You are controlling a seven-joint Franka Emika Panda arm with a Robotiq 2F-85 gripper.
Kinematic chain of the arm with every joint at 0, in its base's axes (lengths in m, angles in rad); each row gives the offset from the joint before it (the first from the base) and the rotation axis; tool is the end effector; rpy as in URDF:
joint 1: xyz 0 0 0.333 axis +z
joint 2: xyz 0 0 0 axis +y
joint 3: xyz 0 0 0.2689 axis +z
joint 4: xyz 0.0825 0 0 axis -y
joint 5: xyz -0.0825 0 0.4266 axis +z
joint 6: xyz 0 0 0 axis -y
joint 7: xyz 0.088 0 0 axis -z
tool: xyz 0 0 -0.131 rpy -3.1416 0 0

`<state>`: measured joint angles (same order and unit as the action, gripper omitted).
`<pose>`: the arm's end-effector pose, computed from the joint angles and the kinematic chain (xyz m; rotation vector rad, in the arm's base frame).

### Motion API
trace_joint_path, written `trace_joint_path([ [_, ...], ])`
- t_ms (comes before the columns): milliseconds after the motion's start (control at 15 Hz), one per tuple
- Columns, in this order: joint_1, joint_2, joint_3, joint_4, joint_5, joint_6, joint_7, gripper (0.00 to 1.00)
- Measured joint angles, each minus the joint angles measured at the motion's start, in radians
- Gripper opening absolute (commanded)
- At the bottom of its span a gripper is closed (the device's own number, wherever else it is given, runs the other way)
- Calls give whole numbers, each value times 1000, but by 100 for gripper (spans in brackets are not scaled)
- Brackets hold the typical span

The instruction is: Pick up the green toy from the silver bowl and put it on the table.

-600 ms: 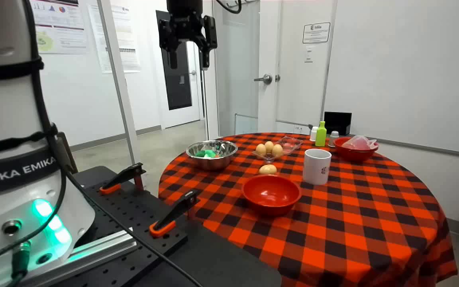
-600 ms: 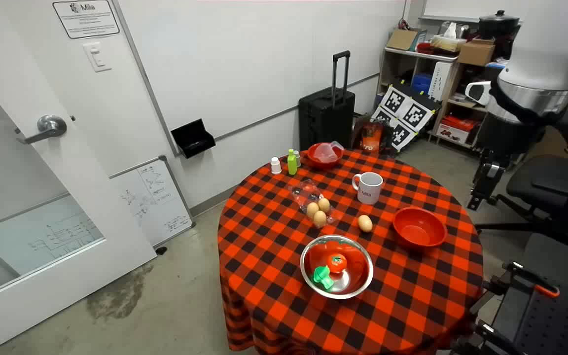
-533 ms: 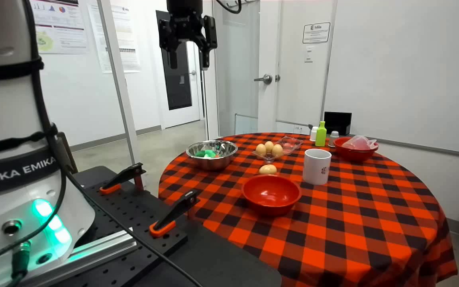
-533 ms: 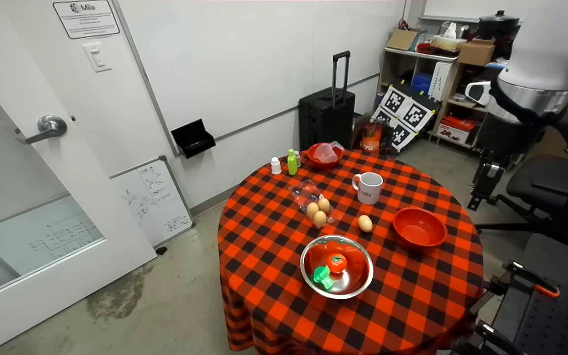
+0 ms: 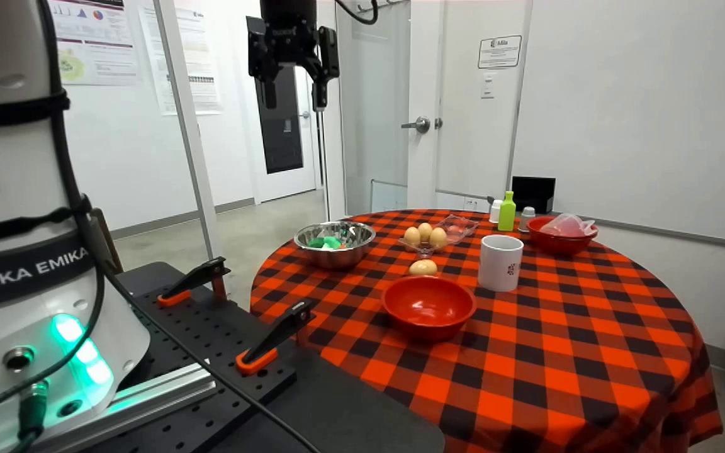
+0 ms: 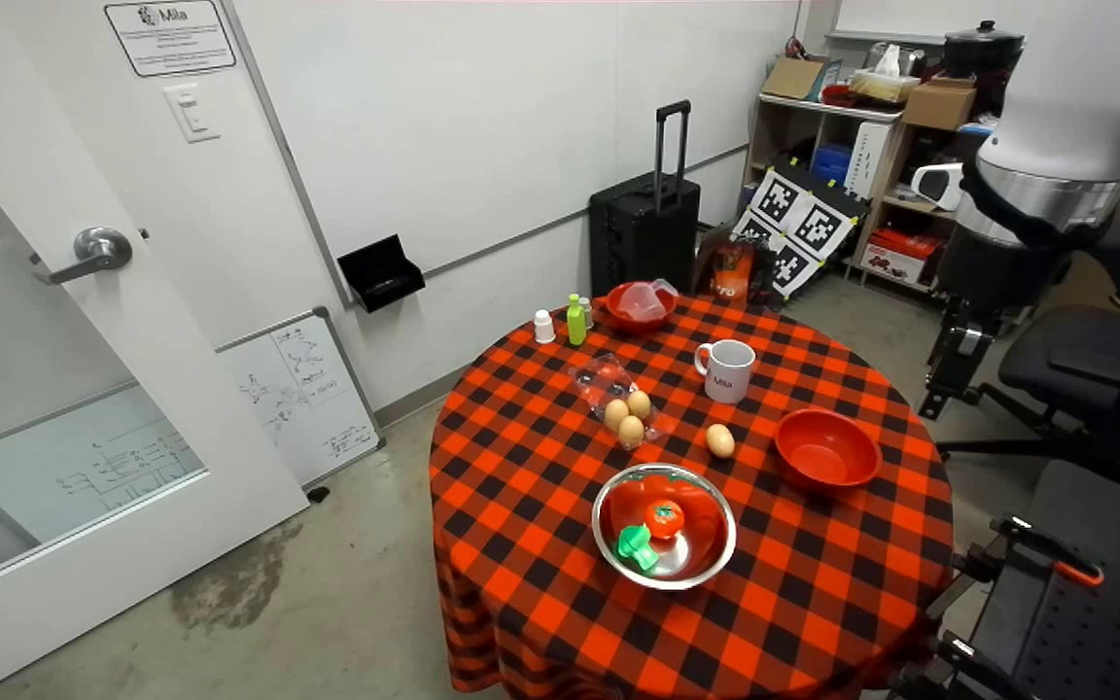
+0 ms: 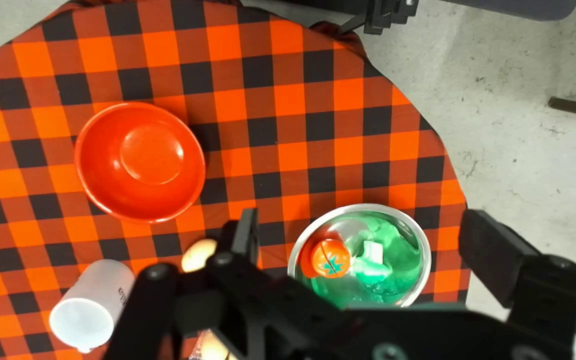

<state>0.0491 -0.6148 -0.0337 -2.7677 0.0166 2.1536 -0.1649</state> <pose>0.4020 0.0103 0.3036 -3.0962 -0.2752 -0.0042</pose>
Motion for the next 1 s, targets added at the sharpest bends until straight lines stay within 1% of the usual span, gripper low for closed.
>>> trace_joint_path([
  [133,25,16,1,3,18,11,0,100],
  [333,52,75,10,5,53,81,7,100],
  [533,61,164,29,8,81,186,33,100],
  [733,62,262,64,19,86,309,90,100],
  [1000,65,420,120,75,81,437,157,100],
])
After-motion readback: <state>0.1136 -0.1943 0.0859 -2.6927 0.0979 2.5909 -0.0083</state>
